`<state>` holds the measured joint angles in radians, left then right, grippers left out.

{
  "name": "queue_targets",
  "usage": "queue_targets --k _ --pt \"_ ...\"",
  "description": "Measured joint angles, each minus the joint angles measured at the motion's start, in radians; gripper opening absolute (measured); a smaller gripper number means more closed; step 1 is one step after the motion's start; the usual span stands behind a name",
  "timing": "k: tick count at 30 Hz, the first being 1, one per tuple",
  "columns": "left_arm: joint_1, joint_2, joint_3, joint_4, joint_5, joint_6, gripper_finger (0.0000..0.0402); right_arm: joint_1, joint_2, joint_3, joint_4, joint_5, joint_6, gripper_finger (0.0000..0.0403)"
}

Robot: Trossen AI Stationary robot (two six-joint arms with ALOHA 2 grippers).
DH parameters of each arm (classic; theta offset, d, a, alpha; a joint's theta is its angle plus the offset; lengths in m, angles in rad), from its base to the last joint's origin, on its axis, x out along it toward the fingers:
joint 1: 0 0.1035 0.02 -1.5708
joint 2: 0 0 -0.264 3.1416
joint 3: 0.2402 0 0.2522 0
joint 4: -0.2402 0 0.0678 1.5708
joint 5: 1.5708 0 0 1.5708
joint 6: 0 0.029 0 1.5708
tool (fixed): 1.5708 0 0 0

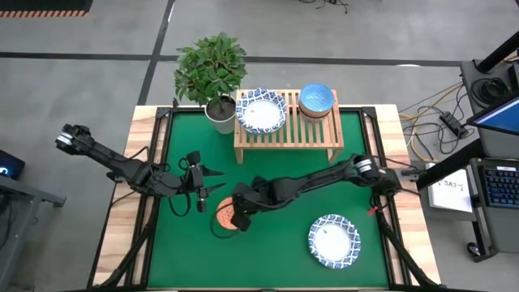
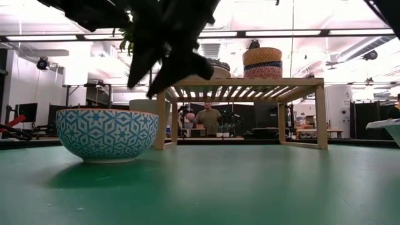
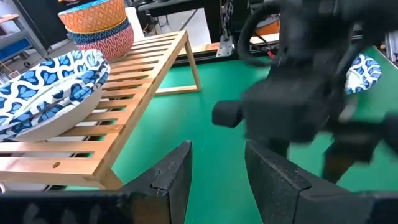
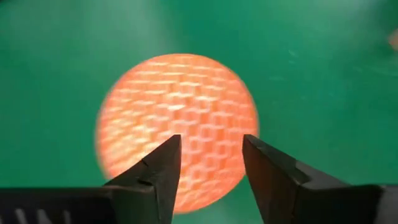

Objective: Place and stack bowls onto a shelf
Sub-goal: Stack the light blue bowl on top of the orange patterned bowl on the shelf

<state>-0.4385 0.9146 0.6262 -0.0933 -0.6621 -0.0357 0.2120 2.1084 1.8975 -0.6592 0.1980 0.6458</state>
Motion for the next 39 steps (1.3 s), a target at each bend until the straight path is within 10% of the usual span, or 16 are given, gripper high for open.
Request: queue_targets --k 12,25,39 --pt "0.000 0.000 0.001 -0.014 0.000 0.000 0.0132 -0.042 0.142 0.099 -0.069 0.038 0.054 0.0160" --pt "0.000 0.000 0.001 -0.018 0.000 0.000 0.0132 -0.046 0.152 0.097 -0.062 0.037 -0.005 0.0018" --pt "0.000 0.000 0.001 -0.021 0.000 0.000 0.0132 -0.043 0.030 0.093 -0.111 -0.088 -0.136 0.0010"
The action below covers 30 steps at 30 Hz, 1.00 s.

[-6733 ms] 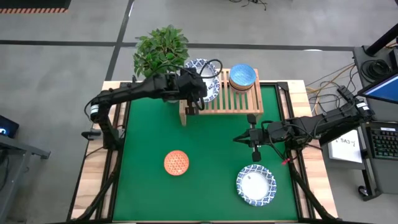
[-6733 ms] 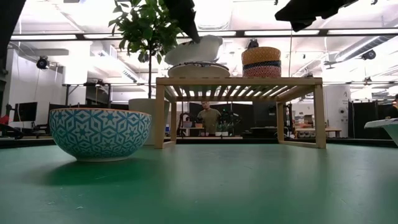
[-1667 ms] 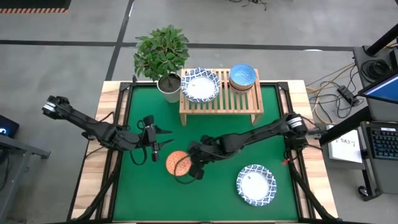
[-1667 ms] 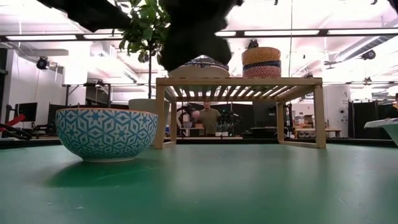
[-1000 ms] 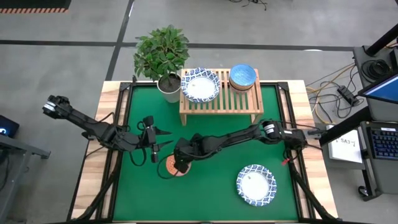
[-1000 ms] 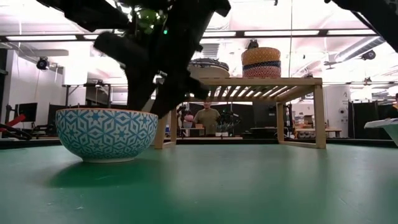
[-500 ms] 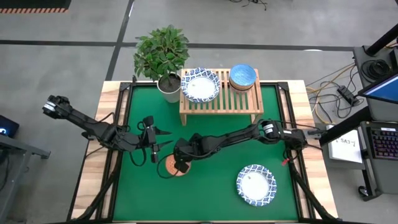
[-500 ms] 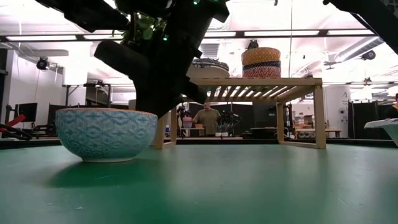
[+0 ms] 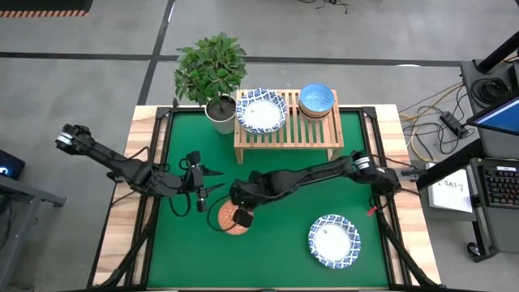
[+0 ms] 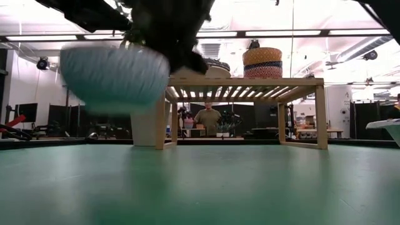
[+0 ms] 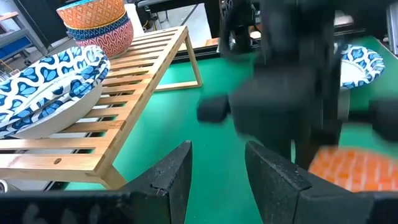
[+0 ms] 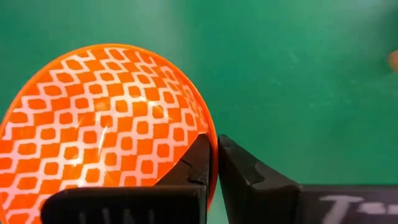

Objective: Place and stack bowls onto a shelf
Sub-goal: Stack the light blue bowl on top of the orange patterned bowl on the shelf

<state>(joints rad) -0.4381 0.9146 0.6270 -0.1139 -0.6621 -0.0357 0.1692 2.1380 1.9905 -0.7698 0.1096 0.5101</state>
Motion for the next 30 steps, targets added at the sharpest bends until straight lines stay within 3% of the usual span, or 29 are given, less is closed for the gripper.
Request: queue_targets --k 10,15,23,30 --pt "0.000 0.000 0.000 0.000 0.000 0.000 0.0132 -0.010 -0.275 0.000 -0.130 -0.032 -0.069 0.0009" --pt "0.000 0.000 -0.001 0.001 0.000 0.000 0.0132 -0.074 -0.428 -0.001 -0.189 -0.030 -0.079 0.0009" --pt "0.000 0.000 -0.001 0.001 0.000 0.000 0.0132 -0.315 -0.626 -0.001 -0.374 -0.029 -0.039 0.0009" --pt "0.000 0.000 -0.001 0.001 0.000 0.000 0.0132 -0.568 -0.719 -0.002 -0.374 -0.032 -0.023 0.0009"
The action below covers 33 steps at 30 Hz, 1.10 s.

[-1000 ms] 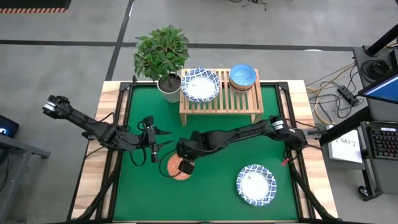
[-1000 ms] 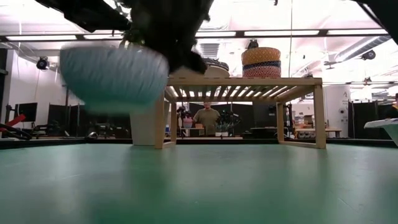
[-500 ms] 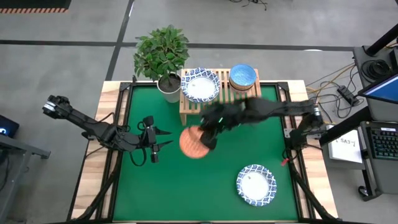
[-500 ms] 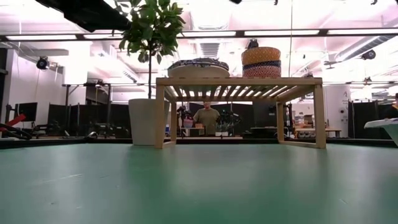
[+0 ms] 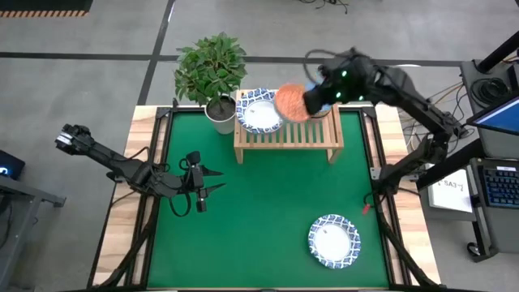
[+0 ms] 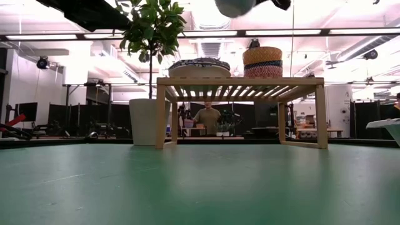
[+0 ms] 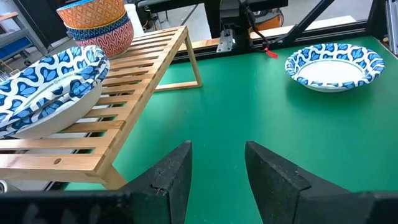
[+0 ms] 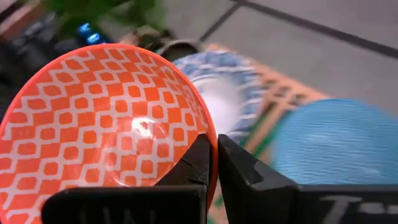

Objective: Place and stack bowls onto a shelf
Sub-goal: Stack the light blue bowl on top of the orange patterned bowl on the shelf

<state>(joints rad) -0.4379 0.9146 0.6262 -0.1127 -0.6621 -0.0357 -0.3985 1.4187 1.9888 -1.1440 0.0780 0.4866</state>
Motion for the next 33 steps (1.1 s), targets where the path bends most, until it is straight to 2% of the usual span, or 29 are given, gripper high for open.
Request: queue_targets --k 8,15,29,33 --pt "0.000 0.000 0.000 0.000 0.000 0.000 0.0132 -0.218 0.001 -0.004 -0.143 -0.001 -0.030 0.0009" --pt "0.000 0.000 0.000 0.000 0.000 0.000 0.0132 -0.329 0.036 -0.012 -0.143 -0.029 -0.071 0.0009" --pt "0.000 0.000 0.000 0.000 0.000 0.000 0.0132 -0.375 0.115 -0.015 -0.220 -0.034 -0.105 0.0009" --pt "0.000 0.000 0.000 0.000 0.000 0.000 0.0132 -0.375 0.119 -0.015 -0.220 -0.026 -0.105 0.0024"
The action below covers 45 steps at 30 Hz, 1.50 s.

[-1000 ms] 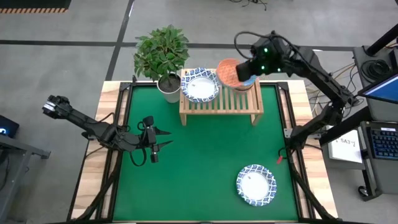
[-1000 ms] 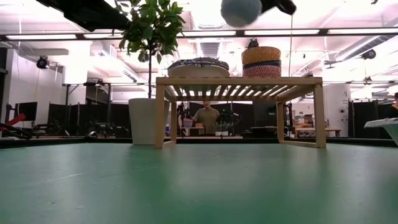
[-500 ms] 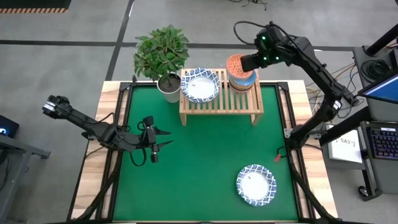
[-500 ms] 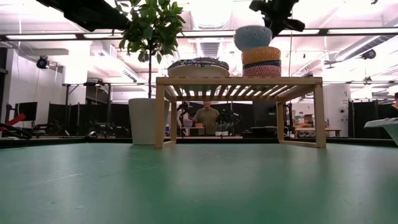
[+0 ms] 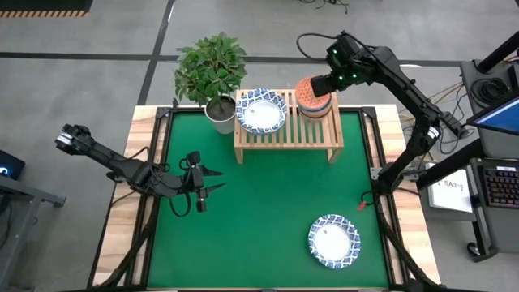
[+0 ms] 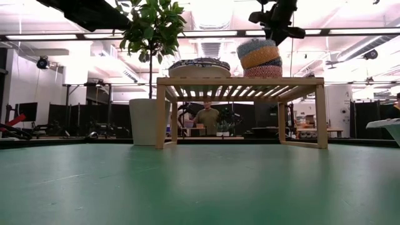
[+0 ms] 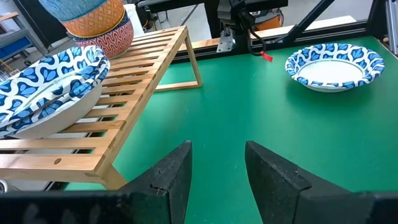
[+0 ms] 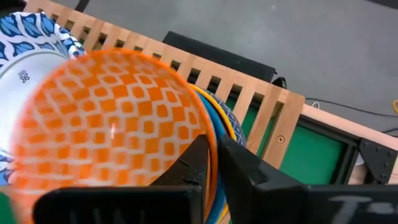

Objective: Place and stack bowls onto a shelf
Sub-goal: Stack the light blue bowl on top of the orange patterned bowl on the shelf, then stack the white patterned bowl on top of the white patterned bowls on the shelf

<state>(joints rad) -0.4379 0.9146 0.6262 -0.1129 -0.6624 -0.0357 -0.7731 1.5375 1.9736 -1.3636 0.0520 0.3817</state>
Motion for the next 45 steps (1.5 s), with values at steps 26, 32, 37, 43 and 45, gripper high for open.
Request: queue_targets --k 26,32,37,43,45 --pt "0.000 0.000 0.000 0.000 0.000 -0.004 0.0132 0.204 -0.200 -0.009 0.014 0.060 0.000 0.0059" --pt "0.000 0.000 0.000 0.000 0.000 -0.004 0.0132 0.497 -0.273 -0.106 0.082 0.239 0.024 0.0061" --pt "0.000 0.000 0.000 0.000 0.000 -0.010 0.0132 0.722 -0.291 -0.223 0.119 0.359 0.134 0.0057" --pt "0.000 0.000 0.000 0.000 0.000 -0.022 0.0132 0.943 -0.288 -0.364 0.123 0.478 0.307 0.0056" --pt "0.000 0.000 0.000 0.000 0.000 -0.026 0.0132 0.997 -0.280 -0.409 0.123 0.479 0.373 0.0056"
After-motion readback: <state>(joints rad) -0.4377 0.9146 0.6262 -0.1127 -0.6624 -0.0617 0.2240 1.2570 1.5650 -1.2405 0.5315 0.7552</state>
